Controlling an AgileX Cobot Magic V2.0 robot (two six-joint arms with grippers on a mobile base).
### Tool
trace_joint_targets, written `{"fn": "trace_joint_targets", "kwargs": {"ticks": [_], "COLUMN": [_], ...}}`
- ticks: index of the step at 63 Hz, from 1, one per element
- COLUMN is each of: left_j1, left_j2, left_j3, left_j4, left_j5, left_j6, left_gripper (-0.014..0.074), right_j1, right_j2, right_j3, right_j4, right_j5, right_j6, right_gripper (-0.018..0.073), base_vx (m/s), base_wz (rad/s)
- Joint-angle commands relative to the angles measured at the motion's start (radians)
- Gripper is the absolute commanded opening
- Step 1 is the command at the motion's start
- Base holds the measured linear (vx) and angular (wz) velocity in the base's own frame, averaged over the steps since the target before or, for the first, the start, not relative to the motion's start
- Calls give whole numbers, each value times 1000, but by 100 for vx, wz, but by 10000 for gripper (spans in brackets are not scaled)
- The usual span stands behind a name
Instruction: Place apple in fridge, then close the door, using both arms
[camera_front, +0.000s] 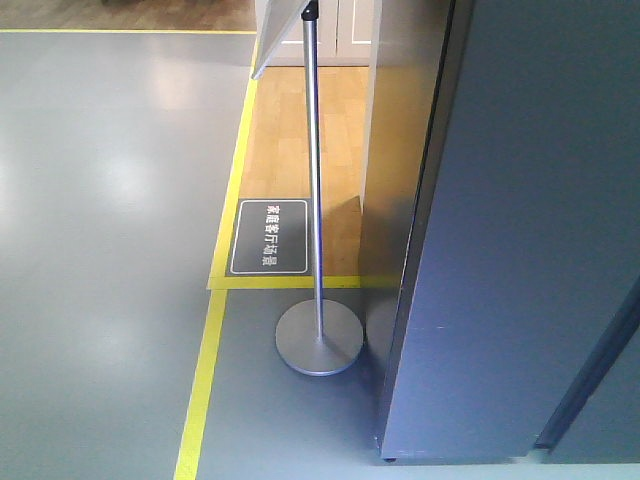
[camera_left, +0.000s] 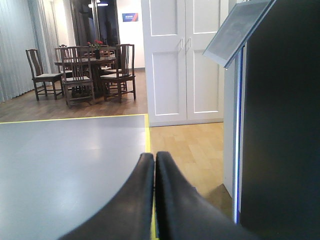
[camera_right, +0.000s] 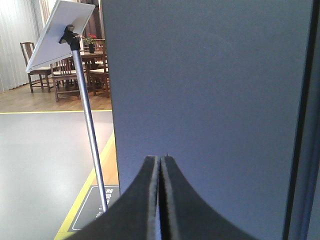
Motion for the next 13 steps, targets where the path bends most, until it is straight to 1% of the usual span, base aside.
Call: {"fn": "trace_joint_targets", "kwargs": {"ticks": [1,13], "left_j1": [1,1], "left_j2": [-15,-15], "left_j3": [21,21], "left_j4": [0,0], "left_j5": [-75,-75], "left_j6": [-10,-10], "left_gripper": [-6,-6], "right_j1": [-5,-5], "right_j2": [-18,-18], "right_j3": [16,16], "right_j4": [-2,-2], "right_j5": [-81,-81], "right_j6": [-13,-13], "right_gripper": [-3,-3], "base_vx": [0,0], "base_wz": [0,0]}}
